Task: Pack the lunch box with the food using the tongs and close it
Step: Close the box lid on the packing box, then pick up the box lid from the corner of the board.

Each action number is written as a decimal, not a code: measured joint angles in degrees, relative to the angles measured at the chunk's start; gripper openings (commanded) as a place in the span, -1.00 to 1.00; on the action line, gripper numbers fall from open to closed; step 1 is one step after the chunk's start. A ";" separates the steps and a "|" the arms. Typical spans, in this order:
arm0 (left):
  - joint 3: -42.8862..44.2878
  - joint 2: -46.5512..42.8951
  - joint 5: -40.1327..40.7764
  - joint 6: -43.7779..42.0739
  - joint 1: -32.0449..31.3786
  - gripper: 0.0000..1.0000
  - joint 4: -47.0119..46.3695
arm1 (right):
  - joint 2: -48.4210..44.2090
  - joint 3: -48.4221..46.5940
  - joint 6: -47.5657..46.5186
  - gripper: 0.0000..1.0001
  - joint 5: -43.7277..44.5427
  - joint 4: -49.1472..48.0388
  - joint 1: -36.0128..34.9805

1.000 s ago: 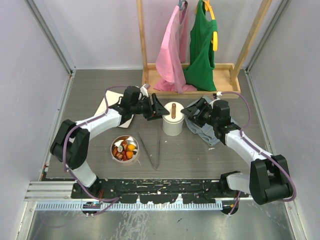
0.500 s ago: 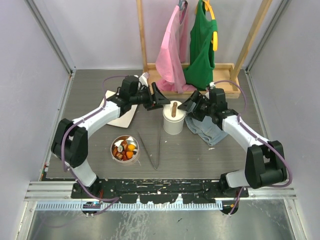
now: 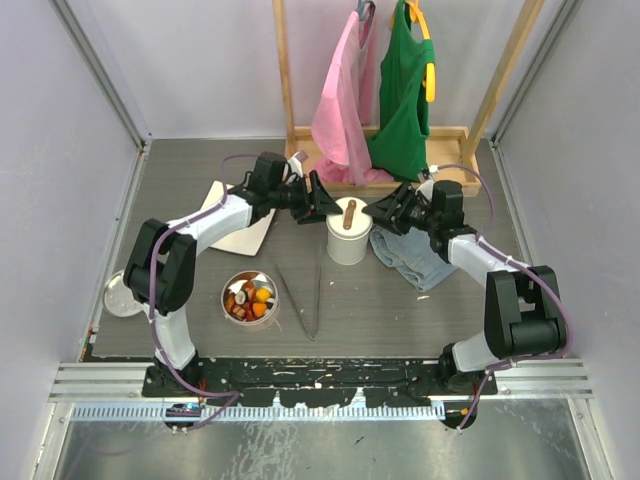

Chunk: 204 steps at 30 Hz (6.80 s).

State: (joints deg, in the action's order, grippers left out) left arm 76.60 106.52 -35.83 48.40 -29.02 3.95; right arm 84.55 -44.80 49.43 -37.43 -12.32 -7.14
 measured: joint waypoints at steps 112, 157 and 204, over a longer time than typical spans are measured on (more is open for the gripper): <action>15.50 4.57 -5.73 -25.33 -1.68 -0.34 26.80 | -12.44 21.44 8.70 -0.47 -2.95 -18.47 -2.51; -0.04 -18.29 6.93 -12.96 -0.46 0.25 22.43 | -20.22 -1.73 -13.18 0.21 20.96 31.32 -4.22; -37.79 -58.31 54.34 9.03 46.05 0.99 51.89 | -54.82 2.32 -16.98 0.79 37.59 48.06 -4.00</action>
State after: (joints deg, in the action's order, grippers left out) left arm 38.81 48.21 18.50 57.43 17.04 55.83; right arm 29.74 -42.48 32.45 0.16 35.75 -11.14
